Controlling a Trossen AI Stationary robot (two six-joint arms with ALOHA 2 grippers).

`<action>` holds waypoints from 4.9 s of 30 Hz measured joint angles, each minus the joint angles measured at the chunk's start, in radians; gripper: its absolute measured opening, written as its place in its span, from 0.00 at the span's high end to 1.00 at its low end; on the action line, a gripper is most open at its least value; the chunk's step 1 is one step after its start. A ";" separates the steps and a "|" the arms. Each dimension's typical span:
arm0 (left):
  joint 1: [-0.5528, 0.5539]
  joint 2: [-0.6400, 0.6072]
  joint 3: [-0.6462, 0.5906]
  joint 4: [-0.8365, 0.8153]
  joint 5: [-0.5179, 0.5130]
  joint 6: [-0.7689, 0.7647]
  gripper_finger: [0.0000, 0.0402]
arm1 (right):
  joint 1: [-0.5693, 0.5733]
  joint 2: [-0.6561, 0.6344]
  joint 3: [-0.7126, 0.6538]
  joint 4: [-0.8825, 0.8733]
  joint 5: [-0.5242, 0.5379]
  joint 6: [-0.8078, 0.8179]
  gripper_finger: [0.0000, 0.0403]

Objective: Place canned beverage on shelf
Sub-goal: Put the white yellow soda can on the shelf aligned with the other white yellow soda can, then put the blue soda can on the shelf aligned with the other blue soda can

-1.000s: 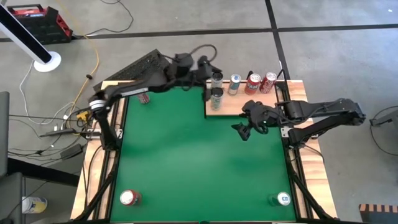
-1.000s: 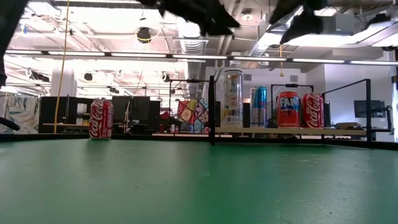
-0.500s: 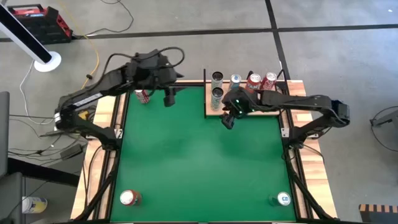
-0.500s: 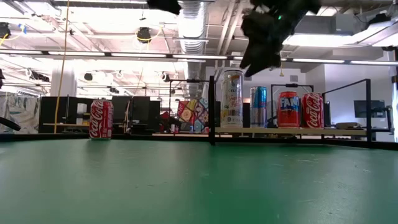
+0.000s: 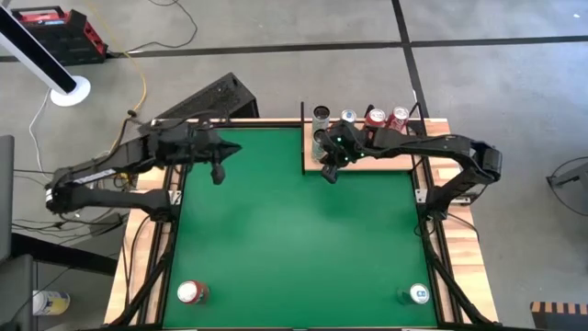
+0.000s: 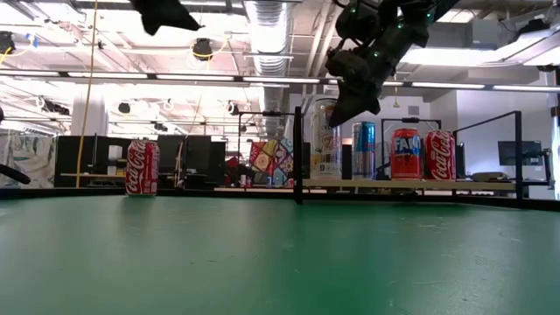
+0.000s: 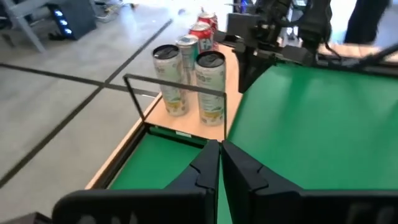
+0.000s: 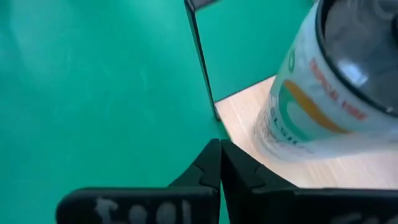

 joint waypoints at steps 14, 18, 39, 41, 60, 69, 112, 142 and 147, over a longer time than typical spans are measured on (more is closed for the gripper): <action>-0.011 -0.110 -0.054 0.011 -0.031 -0.063 1.00 | -0.024 0.000 0.000 0.077 0.060 -0.007 0.96; -0.011 -0.101 -0.054 0.010 -0.031 -0.062 1.00 | -0.028 0.000 0.000 0.089 0.060 -0.007 0.96; 0.003 -0.012 -0.063 -0.047 -0.181 0.025 1.00 | 0.107 -0.254 0.000 -0.022 0.052 0.167 0.95; 0.018 0.022 -0.063 -0.057 -0.208 0.034 1.00 | 0.136 -0.312 0.000 -0.038 0.052 0.170 0.95; 0.722 0.228 -0.036 -0.023 0.161 -0.106 0.60 | 0.413 -0.442 0.000 -0.138 0.247 0.360 0.95; 0.658 0.248 -0.036 0.014 0.370 -0.114 0.50 | 0.620 -0.451 0.000 -0.307 0.010 0.754 0.95; 0.572 0.247 -0.036 0.211 0.370 -0.193 0.50 | 1.317 -0.324 0.222 -0.863 -0.068 1.862 0.76; 0.548 0.247 -0.036 0.211 0.367 -0.216 0.50 | 1.334 -0.048 0.221 -0.761 -0.218 1.836 0.01; 0.548 0.247 -0.036 0.212 0.373 -0.222 0.50 | 1.334 -0.017 0.198 -0.725 -0.215 1.836 0.01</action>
